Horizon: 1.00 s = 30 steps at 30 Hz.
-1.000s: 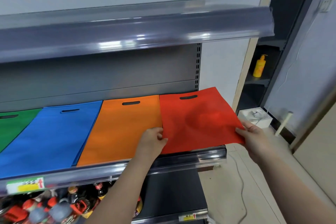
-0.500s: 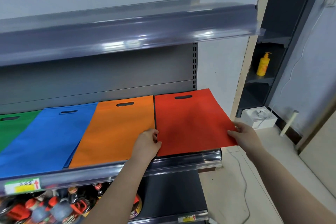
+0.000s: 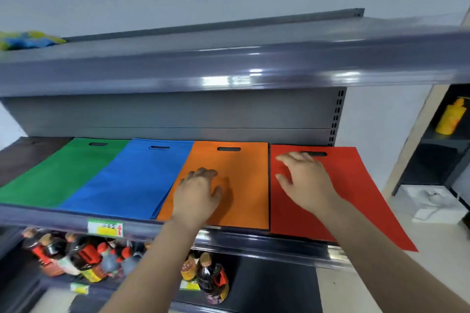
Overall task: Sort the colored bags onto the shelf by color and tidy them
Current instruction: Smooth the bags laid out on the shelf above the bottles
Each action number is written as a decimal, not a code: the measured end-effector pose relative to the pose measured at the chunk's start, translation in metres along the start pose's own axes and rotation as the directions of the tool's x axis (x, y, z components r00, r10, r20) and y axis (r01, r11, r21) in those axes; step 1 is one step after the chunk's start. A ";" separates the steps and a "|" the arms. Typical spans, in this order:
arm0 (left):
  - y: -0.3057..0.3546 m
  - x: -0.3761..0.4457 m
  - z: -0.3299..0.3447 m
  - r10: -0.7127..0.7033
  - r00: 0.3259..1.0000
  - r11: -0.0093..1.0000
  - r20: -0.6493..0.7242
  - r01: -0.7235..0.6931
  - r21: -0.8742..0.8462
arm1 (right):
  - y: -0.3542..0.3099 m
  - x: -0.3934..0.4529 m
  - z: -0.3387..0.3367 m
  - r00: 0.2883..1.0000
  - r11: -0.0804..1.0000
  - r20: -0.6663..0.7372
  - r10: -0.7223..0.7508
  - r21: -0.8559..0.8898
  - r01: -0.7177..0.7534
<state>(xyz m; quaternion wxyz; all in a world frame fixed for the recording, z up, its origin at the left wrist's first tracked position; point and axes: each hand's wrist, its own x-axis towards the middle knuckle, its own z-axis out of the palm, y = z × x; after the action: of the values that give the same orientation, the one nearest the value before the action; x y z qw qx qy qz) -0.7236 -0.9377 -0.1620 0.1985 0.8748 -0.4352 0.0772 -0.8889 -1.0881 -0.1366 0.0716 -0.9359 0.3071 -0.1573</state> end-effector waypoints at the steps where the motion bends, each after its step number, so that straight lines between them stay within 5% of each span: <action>1: -0.015 0.000 -0.011 -0.031 0.999 0.999 -0.019 0.032 0.044 | -0.021 0.011 0.000 0.997 0.997 0.015 -0.074 -0.021 0.074; 13: -0.229 -0.060 -0.160 -0.309 0.928 0.825 -0.209 0.371 0.426 | -0.311 0.093 0.039 0.779 0.779 0.081 -0.621 -0.047 0.626; 30: -0.500 -0.177 -0.307 -0.556 0.736 0.504 -0.386 0.668 0.547 | -0.681 0.097 0.114 0.462 0.462 0.030 -0.886 0.113 0.879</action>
<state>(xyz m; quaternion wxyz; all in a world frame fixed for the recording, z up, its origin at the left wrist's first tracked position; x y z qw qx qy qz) -0.4234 -0.4099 -0.0777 -0.0723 0.9729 -0.0228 0.2186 -0.4001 -0.5963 -0.0622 0.0309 -0.9617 -0.2308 -0.1446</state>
